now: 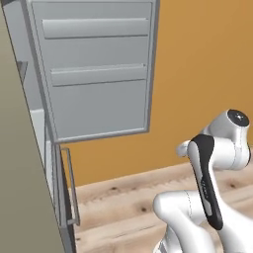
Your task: Take a sugar cube from the saucer and place it inside the coffee. Then, grab milk from the fridge and place it next to the coffee on the counter to sweeten the coffee.
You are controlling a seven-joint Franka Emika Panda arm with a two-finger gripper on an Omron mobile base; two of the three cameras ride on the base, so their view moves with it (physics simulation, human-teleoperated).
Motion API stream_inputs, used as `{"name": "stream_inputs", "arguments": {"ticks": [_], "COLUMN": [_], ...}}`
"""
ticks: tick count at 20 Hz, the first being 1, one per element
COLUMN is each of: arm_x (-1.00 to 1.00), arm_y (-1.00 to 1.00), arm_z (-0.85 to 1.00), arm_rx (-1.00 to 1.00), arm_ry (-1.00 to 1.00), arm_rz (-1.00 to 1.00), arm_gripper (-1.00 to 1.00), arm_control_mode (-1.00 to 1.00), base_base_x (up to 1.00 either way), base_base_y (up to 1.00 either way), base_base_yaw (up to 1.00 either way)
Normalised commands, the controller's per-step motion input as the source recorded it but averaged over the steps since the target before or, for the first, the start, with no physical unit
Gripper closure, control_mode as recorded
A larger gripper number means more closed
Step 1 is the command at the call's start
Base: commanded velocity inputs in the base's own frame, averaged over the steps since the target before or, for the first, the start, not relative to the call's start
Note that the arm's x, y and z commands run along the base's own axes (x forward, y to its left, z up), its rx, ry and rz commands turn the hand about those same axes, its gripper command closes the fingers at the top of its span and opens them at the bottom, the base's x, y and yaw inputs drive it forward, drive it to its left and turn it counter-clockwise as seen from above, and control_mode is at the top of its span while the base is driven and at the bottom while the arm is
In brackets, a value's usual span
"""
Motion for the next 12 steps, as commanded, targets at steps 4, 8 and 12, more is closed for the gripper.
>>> {"name": "stream_inputs", "arguments": {"ticks": [4, 8, 12], "arm_x": [0.00, 0.00, 0.00], "arm_y": [0.00, 0.00, 0.00], "arm_z": [0.00, 0.00, 0.00], "arm_rx": [0.00, 0.00, 0.00], "arm_ry": [0.00, 0.00, 0.00], "arm_rz": [0.00, 0.00, 0.00], "arm_gripper": [-1.00, -1.00, -1.00], "arm_control_mode": [1.00, 1.00, 1.00], "base_base_x": [1.00, 0.81, -0.20], "base_base_y": [-0.20, -0.23, -0.63], "base_base_yaw": [0.41, 0.23, 0.30]}}
